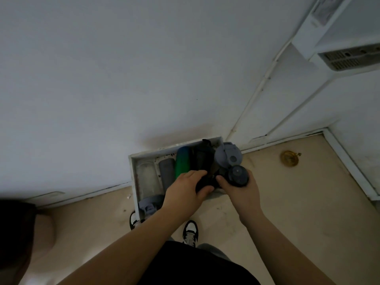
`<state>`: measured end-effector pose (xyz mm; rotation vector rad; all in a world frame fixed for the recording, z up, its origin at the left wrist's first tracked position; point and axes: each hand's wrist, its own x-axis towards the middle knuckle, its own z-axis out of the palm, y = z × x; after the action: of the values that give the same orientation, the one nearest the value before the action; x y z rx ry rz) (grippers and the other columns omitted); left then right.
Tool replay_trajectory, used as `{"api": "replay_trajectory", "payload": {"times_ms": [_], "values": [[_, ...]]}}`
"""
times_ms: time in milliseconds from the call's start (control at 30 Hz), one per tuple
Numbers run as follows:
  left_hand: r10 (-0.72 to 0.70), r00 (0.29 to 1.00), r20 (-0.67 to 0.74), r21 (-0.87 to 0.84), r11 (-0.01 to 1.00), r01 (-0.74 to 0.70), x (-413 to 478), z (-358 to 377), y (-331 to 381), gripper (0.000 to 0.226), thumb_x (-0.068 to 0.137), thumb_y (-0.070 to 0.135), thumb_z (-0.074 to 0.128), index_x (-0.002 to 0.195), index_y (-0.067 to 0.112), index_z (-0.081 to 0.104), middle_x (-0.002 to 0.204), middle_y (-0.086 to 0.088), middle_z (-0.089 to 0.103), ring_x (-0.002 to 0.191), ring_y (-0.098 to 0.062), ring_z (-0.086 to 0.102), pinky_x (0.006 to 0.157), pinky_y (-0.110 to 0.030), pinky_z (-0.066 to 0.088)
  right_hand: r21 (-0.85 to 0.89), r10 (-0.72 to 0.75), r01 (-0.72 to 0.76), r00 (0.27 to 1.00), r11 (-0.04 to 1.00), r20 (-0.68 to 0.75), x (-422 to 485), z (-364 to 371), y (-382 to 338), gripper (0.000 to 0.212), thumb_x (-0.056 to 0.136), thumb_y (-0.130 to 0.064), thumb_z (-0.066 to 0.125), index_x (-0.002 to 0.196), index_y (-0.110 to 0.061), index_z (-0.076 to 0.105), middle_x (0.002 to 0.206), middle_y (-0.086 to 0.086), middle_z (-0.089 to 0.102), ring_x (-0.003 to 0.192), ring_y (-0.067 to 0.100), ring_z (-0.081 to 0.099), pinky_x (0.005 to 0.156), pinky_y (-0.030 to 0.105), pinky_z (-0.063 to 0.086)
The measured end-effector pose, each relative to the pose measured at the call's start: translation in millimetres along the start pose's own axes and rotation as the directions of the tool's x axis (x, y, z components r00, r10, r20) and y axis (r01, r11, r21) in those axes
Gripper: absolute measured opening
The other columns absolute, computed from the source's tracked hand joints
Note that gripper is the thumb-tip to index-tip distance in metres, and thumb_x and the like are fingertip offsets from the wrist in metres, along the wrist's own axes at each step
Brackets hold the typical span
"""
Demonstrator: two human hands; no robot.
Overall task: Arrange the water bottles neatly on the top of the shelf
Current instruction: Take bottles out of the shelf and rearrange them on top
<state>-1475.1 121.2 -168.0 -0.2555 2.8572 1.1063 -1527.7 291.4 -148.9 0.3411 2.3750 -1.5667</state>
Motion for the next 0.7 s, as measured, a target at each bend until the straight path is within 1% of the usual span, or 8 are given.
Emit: {"api": "replay_trajectory", "payload": {"times_ms": [67,100,333,400,467,533,600,700], "values": [[-0.005,1.0,-0.008,-0.007,1.0,0.005,0.0,-0.2,-0.2,0.052,0.093,0.053,0.063,0.14,0.031,0.054,0.131,0.008,0.063,0.12,-0.014,0.056,0.094,-0.033,0.054,0.047,-0.008,0.007,1.0,0.999,0.017,-1.7,-1.2,-0.7,0.035,0.083,-0.015,0.086,0.089,-0.037,0.059,0.091,-0.01,0.067,0.082,0.004,0.064,0.069,0.018,0.051],[-0.009,1.0,-0.011,-0.01,1.0,0.009,-0.1,-0.5,-0.4,0.052,0.093,0.052,0.063,0.14,0.032,0.055,0.13,0.009,0.063,0.119,-0.014,0.056,0.094,-0.033,0.053,0.047,0.002,-0.003,1.0,0.999,0.018,-3.3,-3.3,1.8,0.037,0.084,-0.013,0.085,0.089,-0.037,0.058,0.091,-0.011,0.067,0.081,0.002,0.063,0.069,0.017,0.05],[-0.009,1.0,-0.003,-0.015,1.0,0.009,-0.4,0.7,-0.4,0.053,0.094,0.053,0.062,0.141,0.031,0.054,0.133,0.008,0.062,0.121,-0.015,0.056,0.095,-0.036,0.054,0.11,-0.013,0.022,0.997,0.994,-0.079,-28.5,-29.5,-8.6,0.036,0.08,-0.016,0.087,0.099,-0.032,0.061,0.098,0.001,0.067,0.086,0.022,0.066,0.071,0.031,0.054],[-0.004,1.0,0.01,-0.007,1.0,0.004,-1.5,0.8,-0.5,0.053,0.095,0.052,0.06,0.143,0.03,0.052,0.136,0.006,0.061,0.124,-0.017,0.055,0.098,-0.037,0.053,0.092,-0.015,0.022,0.997,0.996,-0.079,-35.4,-39.8,-15.8,0.036,0.079,-0.019,0.088,0.1,-0.033,0.062,0.097,0.001,0.067,0.085,0.027,0.066,0.073,0.041,0.057],[-0.002,1.0,0.023,-0.007,1.0,0.002,-2.1,1.2,0.7,0.054,0.097,0.05,0.058,0.146,0.028,0.049,0.141,0.004,0.058,0.128,-0.019,0.053,0.102,-0.038,0.051,0.026,-0.058,0.06,0.995,0.998,-0.082,-42.5,-51.2,-28.0,0.035,0.078,-0.023,0.089,0.096,-0.036,0.063,0.092,-0.004,0.069,0.084,0.023,0.067,0.075,0.046,0.059],[-0.004,1.0,0.016,-0.038,0.999,0.005,-4.5,0.2,3.5,0.055,0.1,0.049,0.054,0.148,0.025,0.047,0.145,0.003,0.055,0.132,-0.019,0.051,0.106,-0.039,0.049,-0.06,-0.128,0.122,0.986,0.991,-0.106,-50.0,-62.3,-47.0,0.032,0.075,-0.031,0.09,0.09,-0.039,0.063,0.086,-0.01,0.07,0.08,0.009,0.067,0.073,0.04,0.057],[-0.036,0.999,-0.022,-0.107,0.994,0.033,-8.4,-1.6,4.5,0.052,0.102,0.046,0.051,0.147,0.021,0.048,0.145,0.0,0.055,0.13,-0.02,0.053,0.106,-0.04,0.049,-0.104,-0.177,0.164,0.975,0.981,-0.135,-56.2,-71.4,-73.2,0.029,0.072,-0.039,0.089,0.088,-0.041,0.064,0.084,-0.016,0.07,0.08,0.002,0.067,0.072,0.035,0.054],[-0.165,0.981,-0.1,-0.226,0.964,0.139,-14.2,-5.2,-5.0,0.045,0.105,0.042,0.045,0.142,0.018,0.052,0.136,-0.004,0.06,0.119,-0.022,0.06,0.098,-0.042,0.055,-0.138,-0.274,0.254,0.95,0.957,-0.15,-63.5,-76.6,-118.5,0.033,0.068,-0.049,0.085,0.092,-0.037,0.067,0.087,-0.016,0.072,0.082,0.004,0.068,0.075,0.037,0.058]]}}
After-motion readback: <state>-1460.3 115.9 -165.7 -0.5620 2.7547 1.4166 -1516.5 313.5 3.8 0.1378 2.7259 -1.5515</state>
